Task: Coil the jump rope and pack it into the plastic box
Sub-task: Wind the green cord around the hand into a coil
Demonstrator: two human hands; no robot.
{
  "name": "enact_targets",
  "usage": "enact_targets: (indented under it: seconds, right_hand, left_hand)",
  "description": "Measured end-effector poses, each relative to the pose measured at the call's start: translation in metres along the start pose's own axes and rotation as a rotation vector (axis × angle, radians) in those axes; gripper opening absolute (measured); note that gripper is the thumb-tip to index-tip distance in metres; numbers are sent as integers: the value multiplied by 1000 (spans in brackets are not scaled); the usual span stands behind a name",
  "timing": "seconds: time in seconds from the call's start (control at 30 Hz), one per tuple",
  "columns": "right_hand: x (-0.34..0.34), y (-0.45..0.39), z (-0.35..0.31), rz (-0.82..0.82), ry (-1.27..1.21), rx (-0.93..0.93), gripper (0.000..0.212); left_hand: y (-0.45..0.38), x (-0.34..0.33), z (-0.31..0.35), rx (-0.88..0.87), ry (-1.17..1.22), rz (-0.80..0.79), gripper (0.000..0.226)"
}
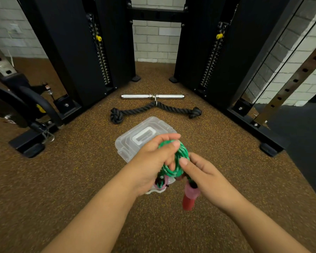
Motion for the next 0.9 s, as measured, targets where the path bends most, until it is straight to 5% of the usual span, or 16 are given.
enact_targets:
  seconds: [0.17, 0.33, 0.43, 0.57, 0.73, 0.9]
  right_hand:
    - [2, 0, 12, -5, -15, -74, 11]
    - [-11, 5, 14, 40, 377, -123, 50]
    - [-24, 13, 7, -30, 621, -79, 55]
    - [-38, 22, -6, -117, 763, 76, 52]
    - [-25, 27, -31, -67, 915, 317, 56]
    - [-4, 26, -44, 30, 840, 347, 40]
  left_hand:
    - [-5, 10, 13, 42, 528, 175, 26]
    - [-3, 12, 14, 23, 707, 252, 11]
    - [-3, 16, 17, -35, 751, 197, 38]
    - [0, 17, 12, -98, 214, 248, 63]
    - [7, 10, 6, -197, -406, 91, 53]
    - [9, 10, 8, -220, -587, -45, 43]
Point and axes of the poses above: each hand's wrist, its own y-axis away from the middle knuckle, its own x-axis out of the back of the hand, z = x × y, the point moved 1 cm from there along -y, towards the middle knuckle, and after that the axes turned 3 degrees about y, right-handed, at the moved point
